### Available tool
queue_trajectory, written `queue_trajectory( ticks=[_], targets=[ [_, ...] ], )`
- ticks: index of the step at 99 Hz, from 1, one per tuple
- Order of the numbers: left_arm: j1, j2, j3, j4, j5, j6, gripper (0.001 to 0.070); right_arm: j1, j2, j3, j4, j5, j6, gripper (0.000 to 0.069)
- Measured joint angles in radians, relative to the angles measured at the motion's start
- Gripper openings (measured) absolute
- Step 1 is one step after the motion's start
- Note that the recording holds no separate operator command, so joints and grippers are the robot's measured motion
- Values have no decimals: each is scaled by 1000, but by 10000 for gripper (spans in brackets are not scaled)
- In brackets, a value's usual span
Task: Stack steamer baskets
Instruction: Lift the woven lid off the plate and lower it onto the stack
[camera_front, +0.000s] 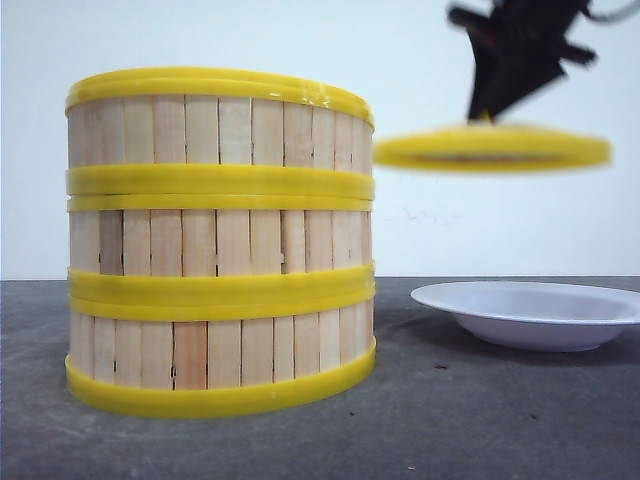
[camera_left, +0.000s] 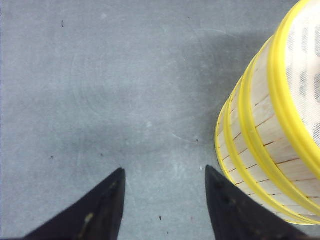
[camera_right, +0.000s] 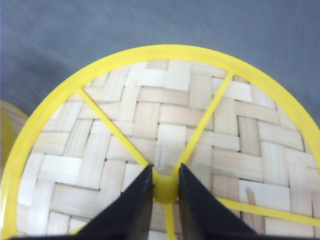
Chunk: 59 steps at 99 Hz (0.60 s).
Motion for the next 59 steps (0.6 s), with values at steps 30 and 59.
queue_trajectory(
  ticks=[30,59],
  targets=[
    [0,0,0,30,0,0,300,195,0,206,-64,-21,-1,58],
    [0,0,0,43,0,0,300,401,19,277,-84,-24,-15,58]
  ],
)
